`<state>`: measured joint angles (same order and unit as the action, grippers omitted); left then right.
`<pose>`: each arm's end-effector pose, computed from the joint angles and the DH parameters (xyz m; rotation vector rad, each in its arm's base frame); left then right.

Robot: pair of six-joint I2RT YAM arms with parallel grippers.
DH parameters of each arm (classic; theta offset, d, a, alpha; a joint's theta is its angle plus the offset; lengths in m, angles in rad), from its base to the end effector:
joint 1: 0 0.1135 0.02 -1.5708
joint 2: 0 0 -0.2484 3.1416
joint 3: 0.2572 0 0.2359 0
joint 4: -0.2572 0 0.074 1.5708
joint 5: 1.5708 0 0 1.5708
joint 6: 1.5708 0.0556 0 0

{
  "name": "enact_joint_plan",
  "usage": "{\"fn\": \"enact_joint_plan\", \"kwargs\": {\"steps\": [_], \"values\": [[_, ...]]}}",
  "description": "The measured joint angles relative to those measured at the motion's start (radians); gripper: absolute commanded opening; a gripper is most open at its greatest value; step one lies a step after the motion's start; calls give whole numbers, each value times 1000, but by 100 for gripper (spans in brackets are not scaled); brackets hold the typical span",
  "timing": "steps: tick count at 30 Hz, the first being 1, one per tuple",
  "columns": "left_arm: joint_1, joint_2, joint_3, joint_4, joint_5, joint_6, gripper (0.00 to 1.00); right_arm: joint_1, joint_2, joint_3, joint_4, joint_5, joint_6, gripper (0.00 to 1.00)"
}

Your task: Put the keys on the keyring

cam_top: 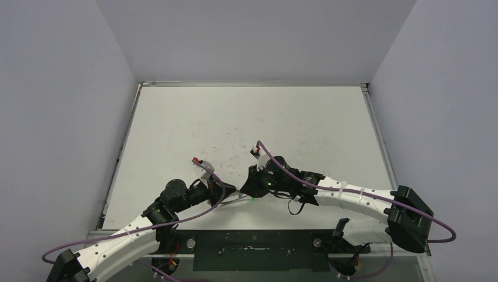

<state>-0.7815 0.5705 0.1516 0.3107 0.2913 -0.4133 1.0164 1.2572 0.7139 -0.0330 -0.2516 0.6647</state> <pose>0.1096 -0.1313 0.1959 0.5600 1.7188 -1.1219 0.1340 0.2427 0.2135 -0.5807 2.3288 1.1702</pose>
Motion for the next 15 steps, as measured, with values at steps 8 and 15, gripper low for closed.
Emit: {"fn": "enact_joint_plan", "kwargs": {"steps": [8,15], "values": [[0,0,0,0,-3,0,0,2,-1,0,9,-18,1,0],[0,0,0,1,-4,0,0,9,-1,0,42,-42,2,0]]}}
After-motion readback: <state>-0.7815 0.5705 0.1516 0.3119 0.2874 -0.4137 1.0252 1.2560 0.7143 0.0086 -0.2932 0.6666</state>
